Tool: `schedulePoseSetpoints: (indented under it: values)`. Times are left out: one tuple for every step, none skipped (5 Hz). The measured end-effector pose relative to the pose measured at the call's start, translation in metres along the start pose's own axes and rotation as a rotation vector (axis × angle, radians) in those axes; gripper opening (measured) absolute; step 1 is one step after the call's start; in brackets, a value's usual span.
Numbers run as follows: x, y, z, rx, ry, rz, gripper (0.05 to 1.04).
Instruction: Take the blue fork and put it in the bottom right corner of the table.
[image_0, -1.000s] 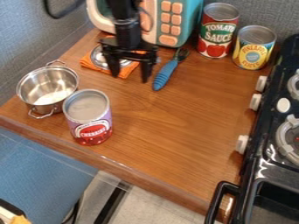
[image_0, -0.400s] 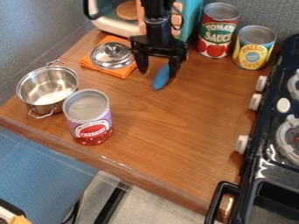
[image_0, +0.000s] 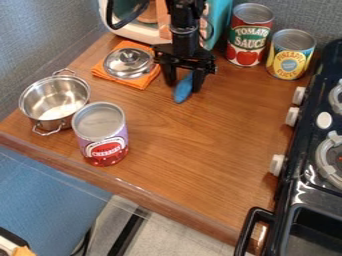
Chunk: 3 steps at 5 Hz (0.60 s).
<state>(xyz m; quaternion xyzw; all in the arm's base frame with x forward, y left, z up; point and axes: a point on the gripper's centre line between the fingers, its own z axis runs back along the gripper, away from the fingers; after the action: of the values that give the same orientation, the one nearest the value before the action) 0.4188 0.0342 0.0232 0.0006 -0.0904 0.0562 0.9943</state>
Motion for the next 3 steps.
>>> schedulePoseSetpoints:
  values:
    - [-0.005,-0.008,0.001,-0.002,-0.001,-0.037,0.431]
    - [-0.018,-0.014,0.004,-0.012,0.025,-0.056,0.413]
    - [-0.036,-0.025,0.021,-0.032,0.06,-0.063,0.413]
